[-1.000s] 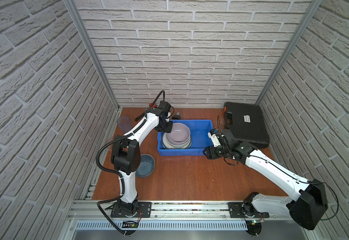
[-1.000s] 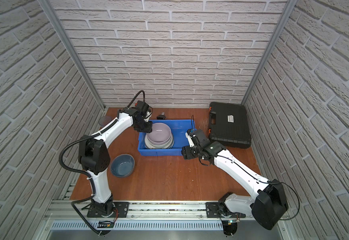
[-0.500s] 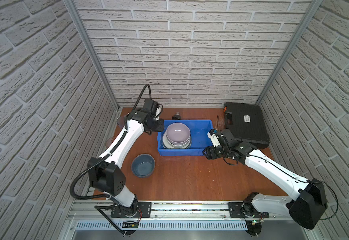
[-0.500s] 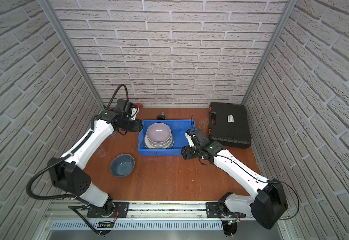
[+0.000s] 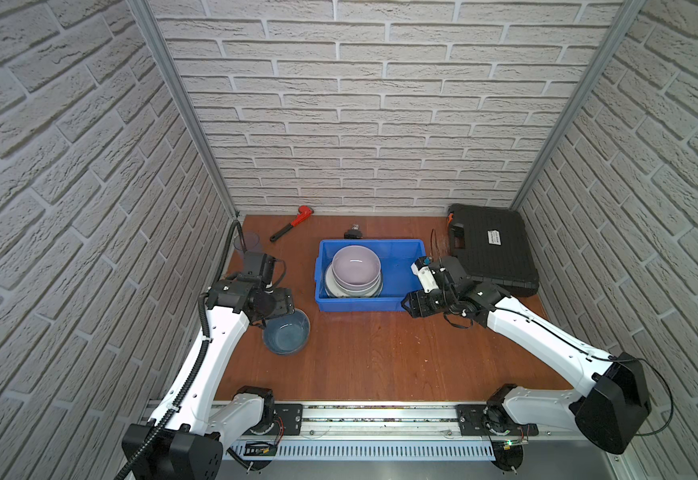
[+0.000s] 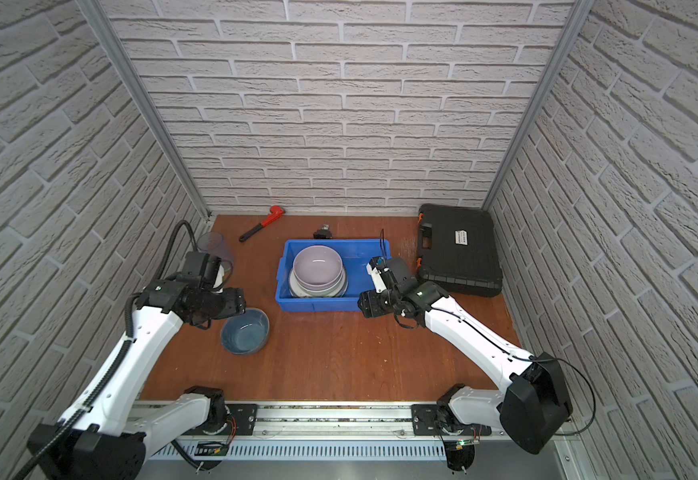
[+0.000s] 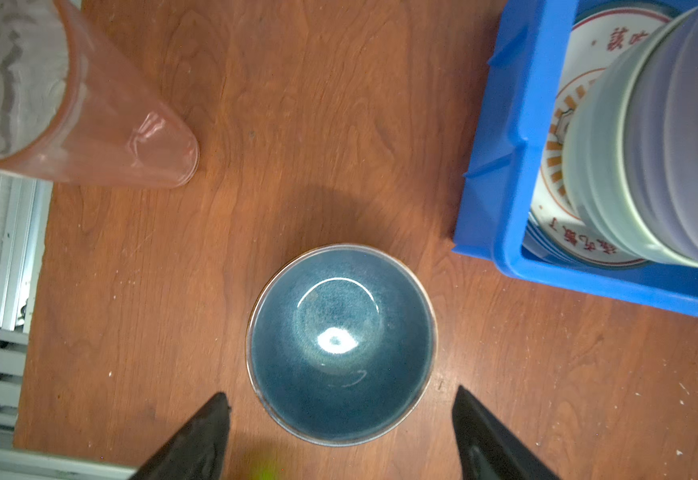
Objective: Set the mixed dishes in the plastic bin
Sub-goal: 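Release the lavender bowl and move the left gripper to the dark blue bowl, then lower the left gripper and grip the dark blue bowl's rim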
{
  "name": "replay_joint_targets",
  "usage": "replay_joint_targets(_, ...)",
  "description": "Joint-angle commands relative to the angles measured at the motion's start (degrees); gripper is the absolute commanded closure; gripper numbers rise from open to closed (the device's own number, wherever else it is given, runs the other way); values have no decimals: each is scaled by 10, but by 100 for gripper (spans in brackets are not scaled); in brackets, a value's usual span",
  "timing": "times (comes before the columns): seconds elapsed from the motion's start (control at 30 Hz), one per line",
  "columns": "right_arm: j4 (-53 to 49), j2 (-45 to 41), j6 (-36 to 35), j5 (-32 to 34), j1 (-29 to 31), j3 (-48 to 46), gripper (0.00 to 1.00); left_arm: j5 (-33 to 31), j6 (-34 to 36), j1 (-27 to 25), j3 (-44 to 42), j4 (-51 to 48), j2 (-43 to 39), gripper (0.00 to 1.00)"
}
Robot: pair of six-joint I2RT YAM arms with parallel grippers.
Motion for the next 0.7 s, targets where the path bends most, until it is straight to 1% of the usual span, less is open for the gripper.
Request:
replay_joint_targets(0.0, 28, -1, -6, -13, -1, 13, 28, 0, -36, 25, -16, -27, -8, 16)
replay_joint_targets(0.1, 31, -3, -6, -13, 0, 11, 28, 4, -86, 44, -50, -21, -6, 16)
replay_joint_targets(0.17, 35, -3, -7, -14, -1, 8, 29, -2, -108, 49, -75, -15, -7, 15)
replay_joint_targets(0.27, 38, 0, -10, -15, -1, 3, 28, -4, -140, 50, -125, 18, -31, 15)
replay_joint_targets(0.4, 37, 10, -16, -20, -1, 5, 29, 14, -180, 51, -169, 57, -54, 18)
replay_joint_targets(0.53, 42, 14, -18, -20, -1, 2, 29, 3, -207, 50, -188, 62, -50, 20)
replay_joint_targets(0.67, 48, 19, -17, -16, -1, -4, 28, -8, -238, 50, -223, 81, -70, 24)
